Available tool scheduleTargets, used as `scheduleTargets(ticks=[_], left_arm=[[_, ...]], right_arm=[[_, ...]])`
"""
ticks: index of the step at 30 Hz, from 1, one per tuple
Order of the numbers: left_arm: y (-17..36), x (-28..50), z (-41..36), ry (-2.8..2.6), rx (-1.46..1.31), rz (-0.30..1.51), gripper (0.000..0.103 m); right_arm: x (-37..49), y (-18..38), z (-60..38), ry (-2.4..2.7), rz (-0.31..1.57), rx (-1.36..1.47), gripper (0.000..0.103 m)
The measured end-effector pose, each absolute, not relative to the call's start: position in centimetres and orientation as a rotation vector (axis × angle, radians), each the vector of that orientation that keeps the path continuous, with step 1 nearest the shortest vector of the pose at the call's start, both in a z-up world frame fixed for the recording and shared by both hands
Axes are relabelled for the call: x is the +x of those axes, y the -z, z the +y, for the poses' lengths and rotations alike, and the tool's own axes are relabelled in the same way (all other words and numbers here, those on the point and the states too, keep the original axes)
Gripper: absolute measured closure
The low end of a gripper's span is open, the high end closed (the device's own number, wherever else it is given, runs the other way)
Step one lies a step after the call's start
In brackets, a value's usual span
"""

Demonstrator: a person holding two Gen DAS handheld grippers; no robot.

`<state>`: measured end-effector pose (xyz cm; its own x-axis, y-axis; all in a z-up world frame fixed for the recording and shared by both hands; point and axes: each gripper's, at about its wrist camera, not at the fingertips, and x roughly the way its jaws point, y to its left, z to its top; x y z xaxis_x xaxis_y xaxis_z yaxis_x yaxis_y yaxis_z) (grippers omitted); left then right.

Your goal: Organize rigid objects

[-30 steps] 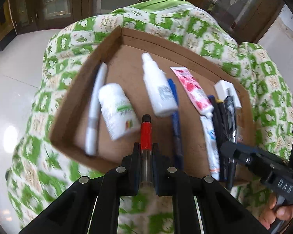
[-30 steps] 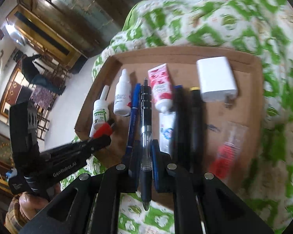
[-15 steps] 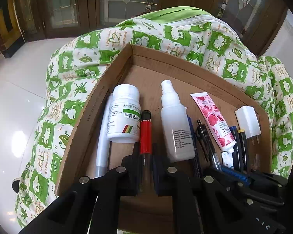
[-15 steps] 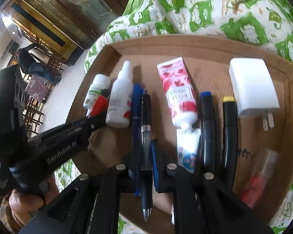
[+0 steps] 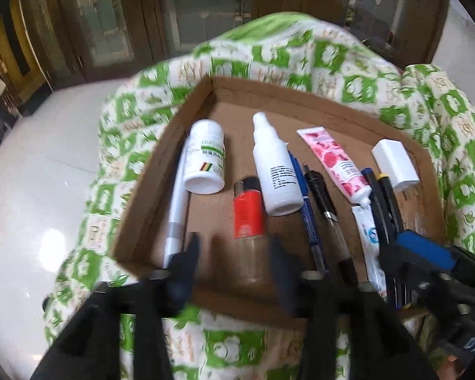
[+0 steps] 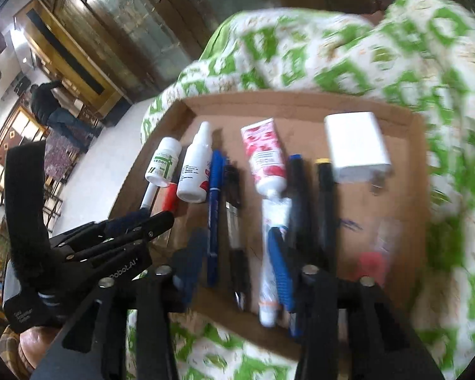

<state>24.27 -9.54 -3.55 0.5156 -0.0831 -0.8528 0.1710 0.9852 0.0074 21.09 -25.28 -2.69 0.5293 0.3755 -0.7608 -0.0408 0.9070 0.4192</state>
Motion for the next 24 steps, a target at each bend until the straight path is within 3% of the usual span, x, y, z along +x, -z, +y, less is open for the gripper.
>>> scheduleTargets(ticks=[1, 5, 9, 13, 24], left_arm=[[2.9, 23.3, -9.5, 0.148, 0.104, 0.993, 0.034], [1.4, 20.7, -9.5, 0.154, 0.142, 0.951, 0.023], [0.1, 18.1, -8.9, 0.175, 0.184, 0.892, 0.023], [-1.4, 15.5, -8.7, 0.194, 0.218, 0.837, 0.007], [-4.6, 13.2, -8.2, 0.177, 0.227, 0.816, 0.001]], right_arm=[[20.2, 2.2, -25.8, -0.238, 0.97, 0.378, 0.05], [17.0, 1.1, -27.2, -0.181, 0.912, 0.373, 0.025], [14.1, 0.7, -28.2, -0.155, 0.896, 0.379, 0.007], [11.8, 0.2, -28.5, -0.129, 0.883, 0.359, 0.0], [9.6, 0.8, -27.5, -0.081, 0.95, 0.292, 0.0]])
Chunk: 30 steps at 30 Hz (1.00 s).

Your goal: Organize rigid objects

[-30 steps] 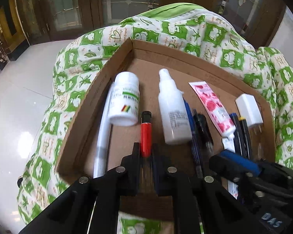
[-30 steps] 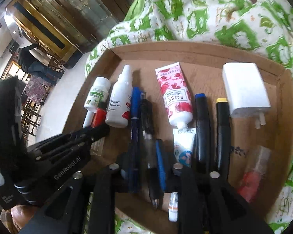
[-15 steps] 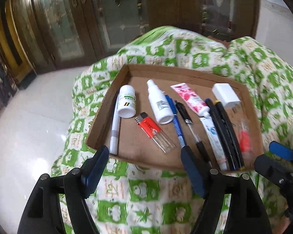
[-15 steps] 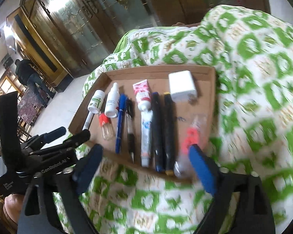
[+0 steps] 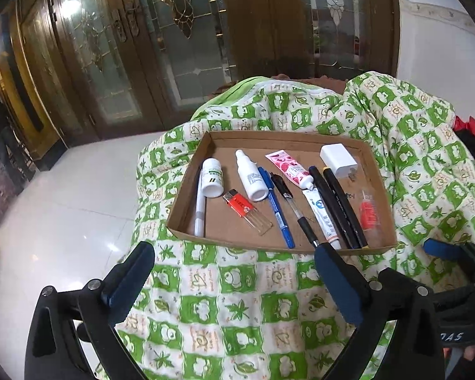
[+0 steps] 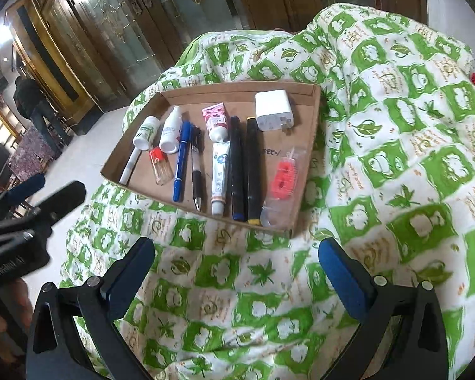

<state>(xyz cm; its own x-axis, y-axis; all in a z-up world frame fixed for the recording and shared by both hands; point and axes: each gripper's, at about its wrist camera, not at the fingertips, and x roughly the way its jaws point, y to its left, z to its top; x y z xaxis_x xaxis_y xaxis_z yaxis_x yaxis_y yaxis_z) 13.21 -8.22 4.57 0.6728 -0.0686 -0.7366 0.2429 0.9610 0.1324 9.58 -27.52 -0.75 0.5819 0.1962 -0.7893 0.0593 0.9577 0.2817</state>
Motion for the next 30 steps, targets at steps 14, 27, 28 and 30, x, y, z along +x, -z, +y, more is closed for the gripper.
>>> scheduleTargets(ticks=[14, 27, 28, 30], left_arm=[[-5.6, 11.8, -8.4, 0.155, 0.26, 0.868, 0.001], [-5.4, 12.9, -8.8, 0.206, 0.207, 0.95, 0.001], [-5.4, 12.9, -8.9, 0.205, 0.213, 0.949, 0.001], [-5.4, 12.9, -8.9, 0.204, 0.217, 0.95, 0.001]], right_arm=[[6.9, -0.6, -27.4, -0.059, 0.94, 0.298, 0.0], [5.6, -1.9, -27.7, -0.018, 0.927, 0.294, 0.0], [5.5, -2.0, -27.7, -0.013, 0.923, 0.295, 0.0], [5.4, -2.1, -27.8, -0.008, 0.917, 0.294, 0.0]])
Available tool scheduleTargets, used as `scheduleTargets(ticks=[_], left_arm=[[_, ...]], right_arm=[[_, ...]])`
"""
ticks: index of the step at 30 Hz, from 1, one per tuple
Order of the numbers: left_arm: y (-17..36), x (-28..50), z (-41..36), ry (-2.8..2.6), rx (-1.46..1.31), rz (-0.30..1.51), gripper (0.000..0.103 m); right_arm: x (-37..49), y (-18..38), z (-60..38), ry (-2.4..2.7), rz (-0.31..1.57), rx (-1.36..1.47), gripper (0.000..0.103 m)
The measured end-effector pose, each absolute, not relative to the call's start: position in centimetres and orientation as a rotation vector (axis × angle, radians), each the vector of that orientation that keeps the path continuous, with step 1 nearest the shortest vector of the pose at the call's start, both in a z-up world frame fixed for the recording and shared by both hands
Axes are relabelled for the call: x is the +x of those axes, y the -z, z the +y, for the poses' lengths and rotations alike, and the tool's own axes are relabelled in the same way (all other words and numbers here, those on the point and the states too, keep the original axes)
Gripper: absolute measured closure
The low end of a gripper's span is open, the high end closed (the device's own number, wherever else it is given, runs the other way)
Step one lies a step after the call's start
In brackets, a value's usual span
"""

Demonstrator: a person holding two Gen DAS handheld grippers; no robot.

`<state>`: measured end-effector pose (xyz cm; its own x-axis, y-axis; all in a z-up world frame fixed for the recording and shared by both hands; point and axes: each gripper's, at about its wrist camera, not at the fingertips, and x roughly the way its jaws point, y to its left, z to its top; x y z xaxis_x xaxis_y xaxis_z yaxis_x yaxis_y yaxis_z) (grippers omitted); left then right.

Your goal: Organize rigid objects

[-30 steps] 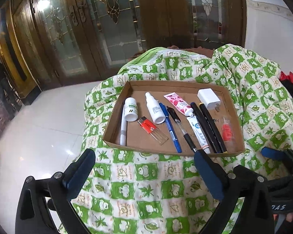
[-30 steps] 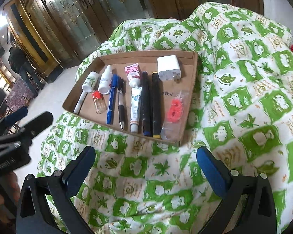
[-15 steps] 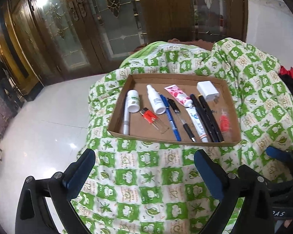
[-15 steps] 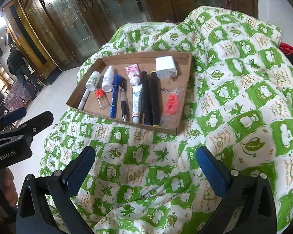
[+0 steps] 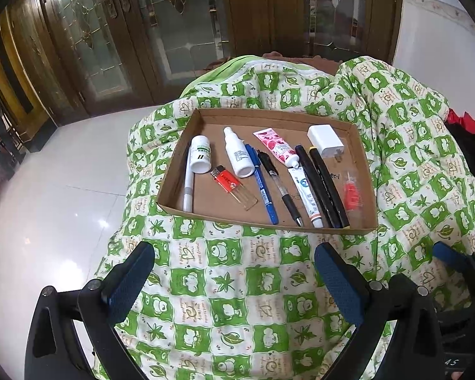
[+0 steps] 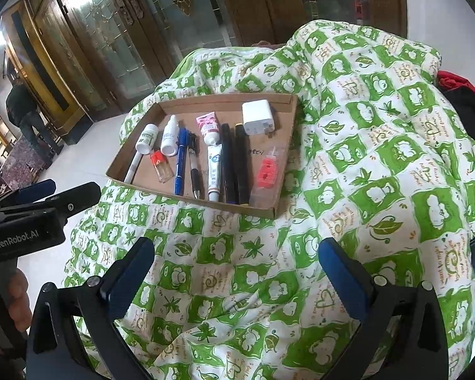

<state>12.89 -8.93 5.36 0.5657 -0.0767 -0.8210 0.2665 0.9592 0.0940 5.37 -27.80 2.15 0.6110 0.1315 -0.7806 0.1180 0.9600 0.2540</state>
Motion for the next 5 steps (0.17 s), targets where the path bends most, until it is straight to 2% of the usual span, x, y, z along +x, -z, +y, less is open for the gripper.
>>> scheduleTargets(ticks=[5], left_arm=[[-4.86, 12.73, -8.84, 0.2, 0.226, 0.955, 0.001]], right_arm=[[5.23, -2.1, -27.51, -0.013, 0.921, 0.286, 0.0]])
